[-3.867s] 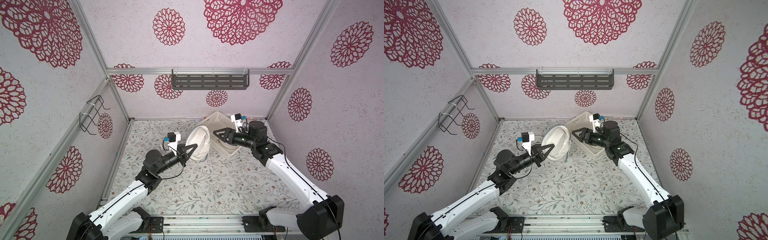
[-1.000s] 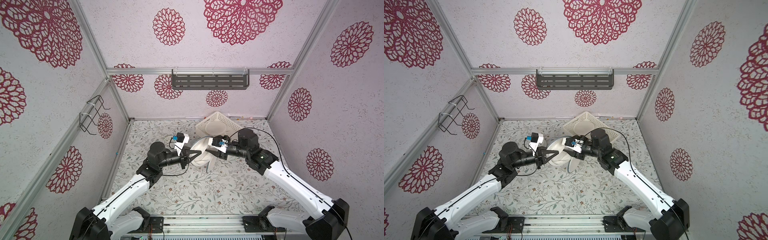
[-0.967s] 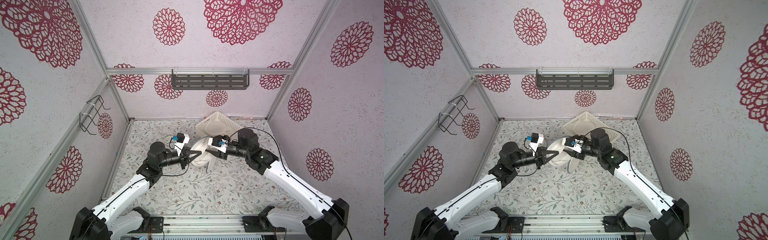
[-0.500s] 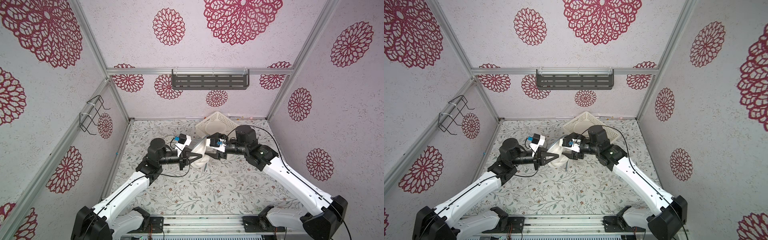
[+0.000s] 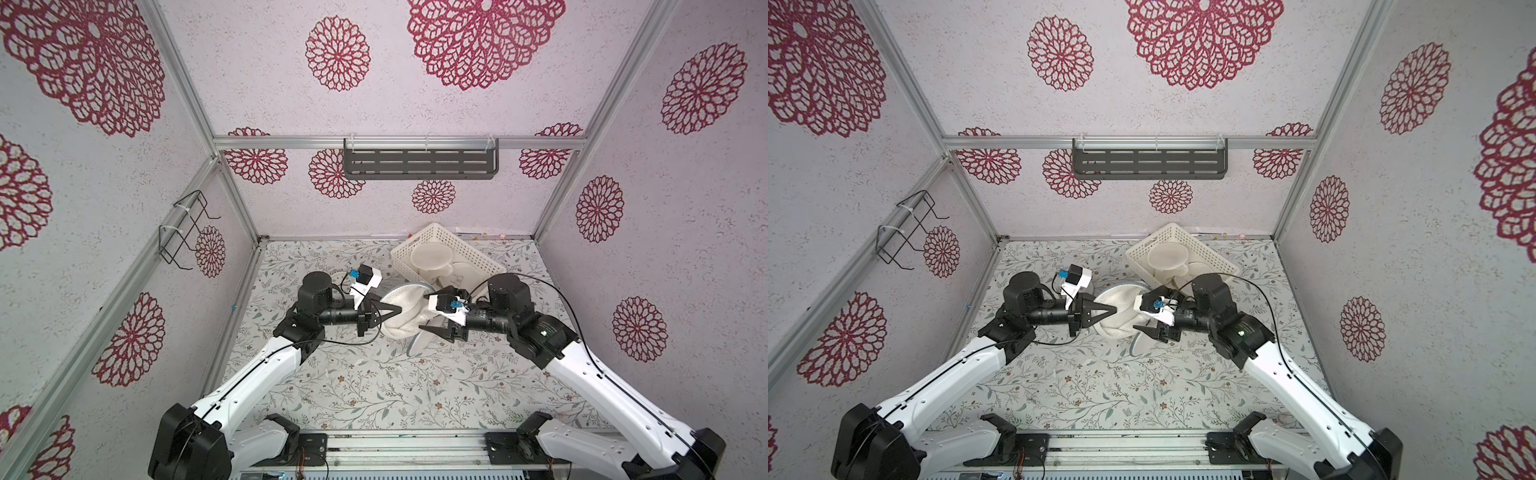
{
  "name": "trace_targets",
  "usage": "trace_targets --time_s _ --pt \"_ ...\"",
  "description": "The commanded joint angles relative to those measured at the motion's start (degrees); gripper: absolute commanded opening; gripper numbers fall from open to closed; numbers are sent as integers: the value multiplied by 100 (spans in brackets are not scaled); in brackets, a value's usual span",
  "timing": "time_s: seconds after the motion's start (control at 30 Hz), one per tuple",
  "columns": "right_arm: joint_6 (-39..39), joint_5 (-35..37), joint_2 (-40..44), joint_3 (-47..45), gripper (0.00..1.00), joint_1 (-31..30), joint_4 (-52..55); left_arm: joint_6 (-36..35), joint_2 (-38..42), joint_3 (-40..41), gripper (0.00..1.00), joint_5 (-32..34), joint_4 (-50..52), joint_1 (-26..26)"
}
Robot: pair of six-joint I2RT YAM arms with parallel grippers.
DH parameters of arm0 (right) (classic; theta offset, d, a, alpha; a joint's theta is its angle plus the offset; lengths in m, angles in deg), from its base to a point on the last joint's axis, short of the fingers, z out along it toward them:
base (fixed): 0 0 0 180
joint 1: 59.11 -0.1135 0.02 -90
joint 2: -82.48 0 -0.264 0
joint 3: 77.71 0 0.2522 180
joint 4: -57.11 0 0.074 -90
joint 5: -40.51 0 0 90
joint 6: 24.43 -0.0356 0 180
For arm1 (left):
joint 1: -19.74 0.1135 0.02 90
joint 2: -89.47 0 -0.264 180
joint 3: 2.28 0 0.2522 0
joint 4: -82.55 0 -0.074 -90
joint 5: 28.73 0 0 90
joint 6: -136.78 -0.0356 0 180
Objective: Turn the laundry bag inside out
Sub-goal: Turn over the laundry bag.
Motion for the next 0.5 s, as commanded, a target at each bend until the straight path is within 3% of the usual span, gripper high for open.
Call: trace_targets --time_s 0.0,0.2,0.3,0.47 --pt "-828 395 476 -356 71 10 -432 -67 26 9 0 280 17 77" --pt "-1761 736 745 -524 57 14 -1577 -19 -18 29 0 214 17 83" --pt "-1725 845 373 -240 46 14 -1804 -34 -38 29 0 125 26 84" --pt "-1589 855 -206 120 43 14 -1818 -266 -40 -21 0 45 201 84"
